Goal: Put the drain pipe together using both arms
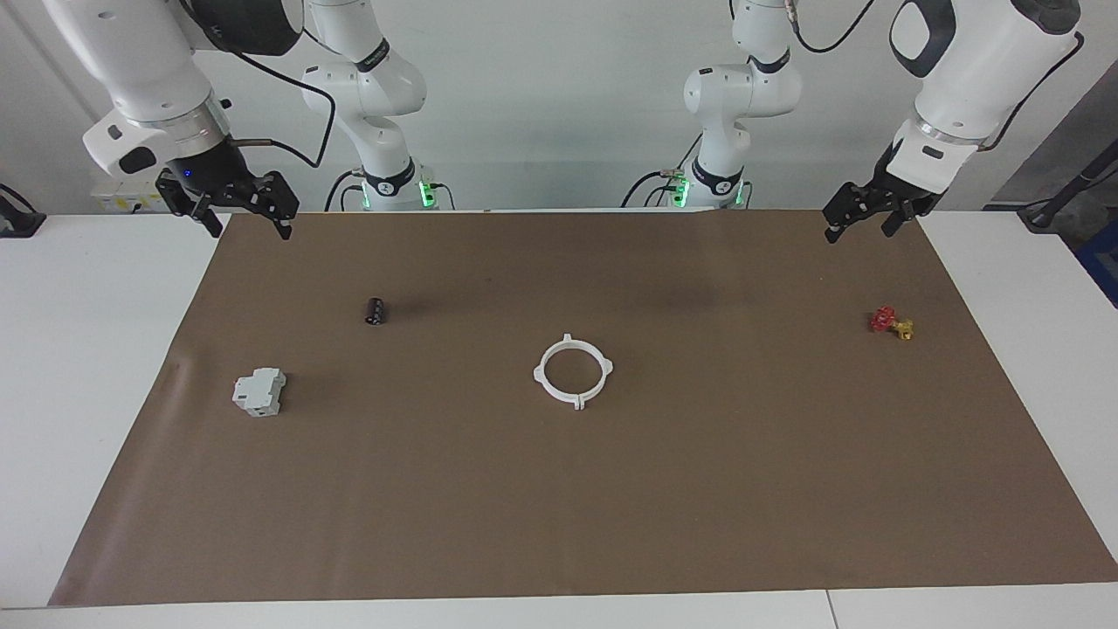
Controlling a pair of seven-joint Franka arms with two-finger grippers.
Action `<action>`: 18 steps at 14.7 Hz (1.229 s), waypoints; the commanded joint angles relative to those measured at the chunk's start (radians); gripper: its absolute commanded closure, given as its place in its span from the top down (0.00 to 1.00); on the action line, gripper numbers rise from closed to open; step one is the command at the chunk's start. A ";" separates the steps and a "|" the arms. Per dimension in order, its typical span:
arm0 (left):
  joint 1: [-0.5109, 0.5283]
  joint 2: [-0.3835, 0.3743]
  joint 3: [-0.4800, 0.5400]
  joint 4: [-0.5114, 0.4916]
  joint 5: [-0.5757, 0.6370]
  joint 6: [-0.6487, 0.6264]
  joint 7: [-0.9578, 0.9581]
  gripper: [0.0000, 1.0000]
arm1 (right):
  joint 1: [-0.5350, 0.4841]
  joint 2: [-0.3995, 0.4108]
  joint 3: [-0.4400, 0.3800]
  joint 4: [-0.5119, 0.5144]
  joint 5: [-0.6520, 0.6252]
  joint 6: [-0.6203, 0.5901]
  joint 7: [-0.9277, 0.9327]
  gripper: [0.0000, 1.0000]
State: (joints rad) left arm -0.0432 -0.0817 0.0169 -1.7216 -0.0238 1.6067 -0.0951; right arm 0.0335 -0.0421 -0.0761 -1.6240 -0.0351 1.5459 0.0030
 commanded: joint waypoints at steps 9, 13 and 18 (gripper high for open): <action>-0.003 -0.026 0.008 -0.015 -0.002 0.012 -0.014 1.00 | -0.003 -0.007 0.002 0.000 -0.009 -0.010 -0.023 1.00; -0.003 -0.026 0.008 -0.016 -0.002 0.007 0.006 1.00 | -0.003 -0.007 0.002 0.001 -0.009 -0.010 -0.023 1.00; 0.009 -0.030 0.006 -0.018 -0.001 0.002 0.071 1.00 | -0.003 -0.007 0.002 0.001 -0.009 -0.010 -0.023 1.00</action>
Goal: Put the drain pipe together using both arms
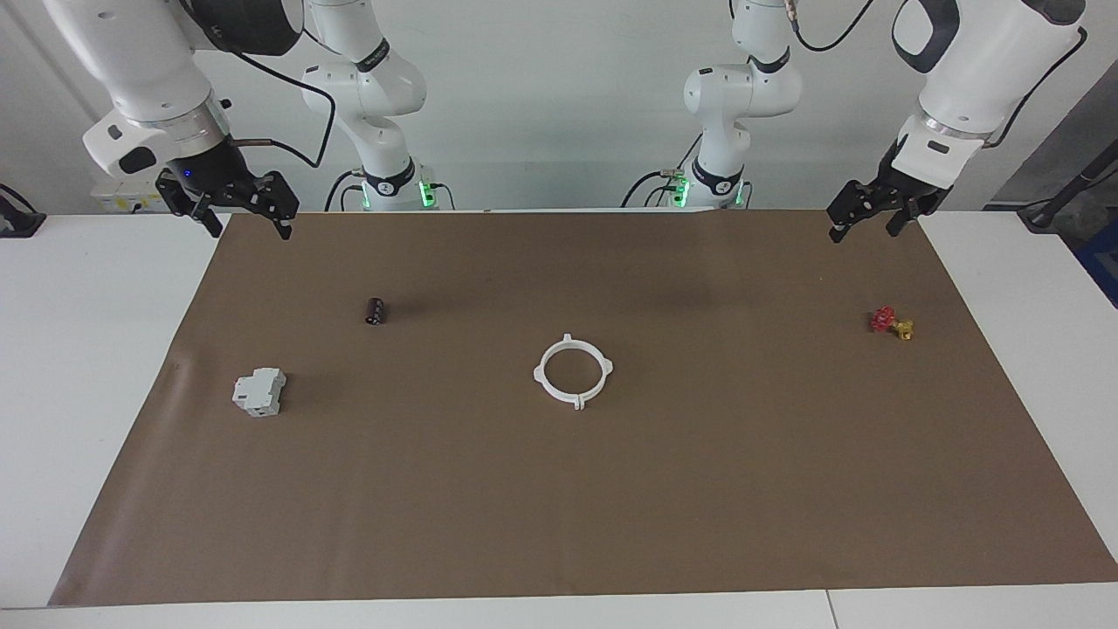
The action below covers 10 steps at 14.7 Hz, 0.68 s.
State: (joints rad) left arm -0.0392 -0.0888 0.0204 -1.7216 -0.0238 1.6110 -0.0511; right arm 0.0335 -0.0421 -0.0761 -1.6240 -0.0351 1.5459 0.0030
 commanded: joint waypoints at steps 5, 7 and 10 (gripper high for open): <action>0.005 -0.023 0.001 -0.016 -0.001 0.003 0.023 1.00 | -0.003 -0.007 0.002 0.000 -0.008 -0.010 -0.023 1.00; 0.005 -0.023 0.001 -0.016 -0.001 0.003 0.022 1.00 | -0.003 -0.007 0.002 0.000 -0.008 -0.010 -0.023 1.00; 0.005 -0.023 0.003 -0.019 -0.001 0.007 0.022 1.00 | -0.003 -0.007 0.002 0.000 -0.009 -0.010 -0.023 1.00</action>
